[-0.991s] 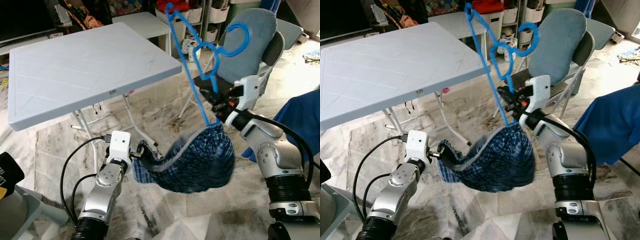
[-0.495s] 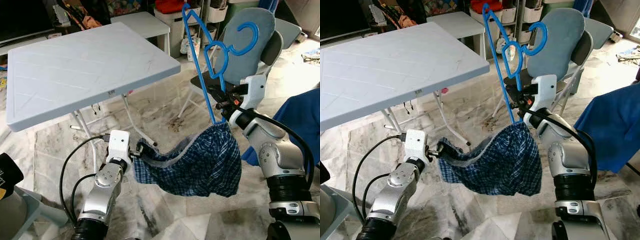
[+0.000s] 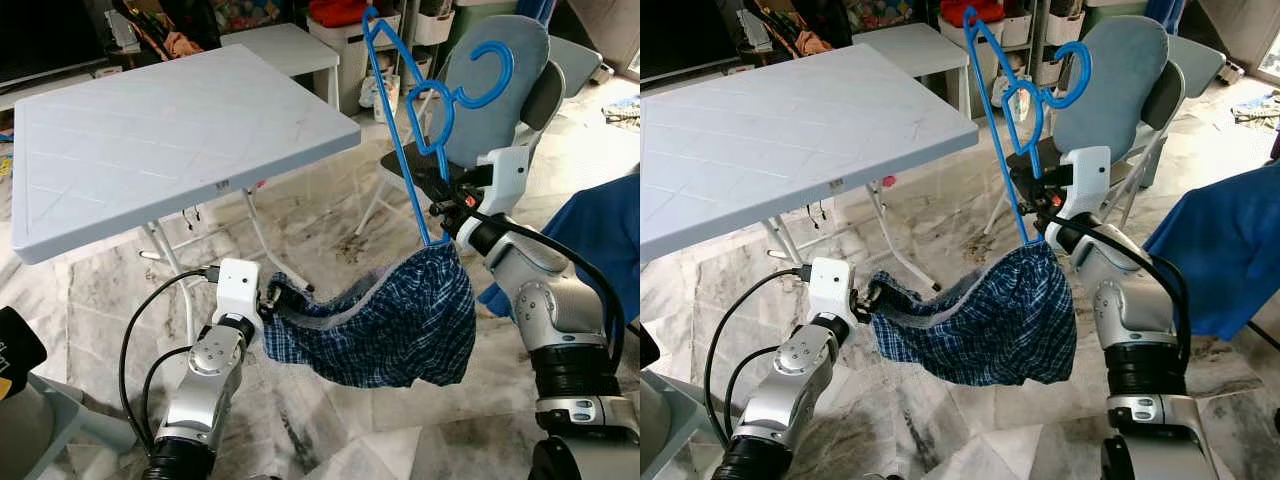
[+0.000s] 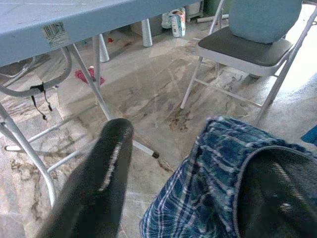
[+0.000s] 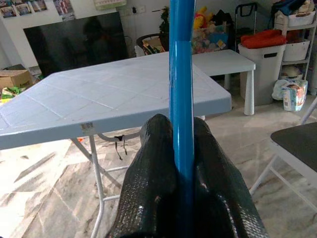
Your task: Hang hanger
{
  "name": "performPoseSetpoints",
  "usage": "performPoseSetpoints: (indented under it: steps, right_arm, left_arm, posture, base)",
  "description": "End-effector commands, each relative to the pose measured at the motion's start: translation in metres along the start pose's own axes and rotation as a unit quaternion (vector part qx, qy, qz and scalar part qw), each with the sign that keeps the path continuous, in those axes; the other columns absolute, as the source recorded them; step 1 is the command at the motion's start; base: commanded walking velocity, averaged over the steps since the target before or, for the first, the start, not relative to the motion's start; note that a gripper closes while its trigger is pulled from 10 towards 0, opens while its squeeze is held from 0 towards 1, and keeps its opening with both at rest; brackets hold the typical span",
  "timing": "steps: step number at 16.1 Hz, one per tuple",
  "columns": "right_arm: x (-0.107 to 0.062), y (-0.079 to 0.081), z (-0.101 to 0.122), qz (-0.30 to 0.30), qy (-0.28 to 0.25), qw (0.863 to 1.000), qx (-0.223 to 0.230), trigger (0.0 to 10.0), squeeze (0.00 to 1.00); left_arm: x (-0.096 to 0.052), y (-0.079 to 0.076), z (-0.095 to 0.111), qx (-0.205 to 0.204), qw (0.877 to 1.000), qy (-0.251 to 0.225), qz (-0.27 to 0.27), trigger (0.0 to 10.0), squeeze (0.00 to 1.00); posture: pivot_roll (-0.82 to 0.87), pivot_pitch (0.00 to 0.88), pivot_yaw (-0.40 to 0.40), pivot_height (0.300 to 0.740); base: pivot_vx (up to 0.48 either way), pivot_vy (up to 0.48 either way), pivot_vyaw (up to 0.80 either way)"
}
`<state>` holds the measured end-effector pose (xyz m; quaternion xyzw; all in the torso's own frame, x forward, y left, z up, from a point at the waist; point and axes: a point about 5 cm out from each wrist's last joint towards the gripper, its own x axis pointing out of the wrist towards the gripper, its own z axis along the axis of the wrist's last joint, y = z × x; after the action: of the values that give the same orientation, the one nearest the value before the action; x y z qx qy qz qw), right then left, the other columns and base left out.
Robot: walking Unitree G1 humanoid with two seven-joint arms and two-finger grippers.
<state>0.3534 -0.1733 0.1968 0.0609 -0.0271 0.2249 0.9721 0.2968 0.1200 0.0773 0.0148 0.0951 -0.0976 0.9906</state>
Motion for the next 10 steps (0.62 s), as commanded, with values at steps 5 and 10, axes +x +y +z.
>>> performPoseSetpoints:
  steps: [5, 10]
  right_arm:
    - [0.003, -0.0013, 0.0092, -0.009, -0.021, 1.0, 0.003, 10.0, 0.0]
    - [0.0046, 0.0012, 0.0068, -0.02, -0.027, 0.999, 0.007, 10.0, 0.0]
  left_arm:
    - [-0.0025, 0.0061, 0.0026, 0.007, 1.0, -0.013, 0.015, 0.0, 0.0]
    - [-0.0014, 0.0045, 0.0037, 0.008, 1.0, -0.015, 0.012, 0.0, 0.0]
  posture:
    - [-0.12, 0.016, 0.027, 0.74]
    - [-0.12, 0.016, 0.03, 0.74]
  base:
    - [0.0, 0.0, 0.0]
    - [0.0, 0.0, 0.0]
